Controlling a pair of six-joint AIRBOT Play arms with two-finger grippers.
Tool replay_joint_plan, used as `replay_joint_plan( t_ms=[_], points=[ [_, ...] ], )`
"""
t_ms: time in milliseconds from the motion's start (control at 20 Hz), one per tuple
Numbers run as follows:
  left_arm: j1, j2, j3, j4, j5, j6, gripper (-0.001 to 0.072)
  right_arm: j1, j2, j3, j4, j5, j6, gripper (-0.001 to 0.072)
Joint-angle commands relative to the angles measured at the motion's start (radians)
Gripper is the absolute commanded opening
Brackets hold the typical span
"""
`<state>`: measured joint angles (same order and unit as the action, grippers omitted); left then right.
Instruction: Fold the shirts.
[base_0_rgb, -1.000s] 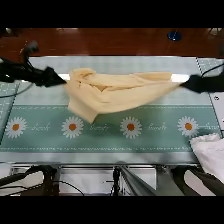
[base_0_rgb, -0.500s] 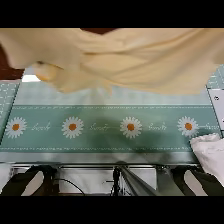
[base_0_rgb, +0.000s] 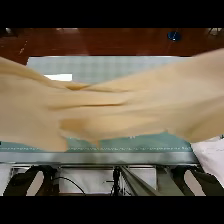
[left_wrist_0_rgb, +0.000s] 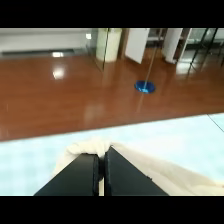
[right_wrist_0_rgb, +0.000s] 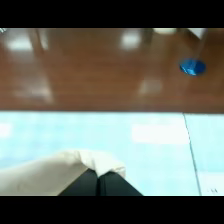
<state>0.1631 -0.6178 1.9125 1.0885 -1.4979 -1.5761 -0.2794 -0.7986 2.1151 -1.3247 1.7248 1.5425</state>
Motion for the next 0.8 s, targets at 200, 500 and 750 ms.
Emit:
replay_joint_plan(
  t_ms=[200,500,750],
  points=[
    [0.000,0.005,0.038,0.011,-0.074,-0.090,0.0027,0.002,0.012,0.005,-0.018,0.065,-0.030,0.0014],
    [0.001,0.000,0.177,0.012,-0.073,-0.128,0.0026,0.002,0.059,0.005,0.042,0.001,0.036,0.0014],
    [0.001,-0.003,0.175,0.012,-0.128,-0.170,0.0025,0.002,0.105,0.005,-0.062,-0.027,0.035,0.0014]
  ],
)
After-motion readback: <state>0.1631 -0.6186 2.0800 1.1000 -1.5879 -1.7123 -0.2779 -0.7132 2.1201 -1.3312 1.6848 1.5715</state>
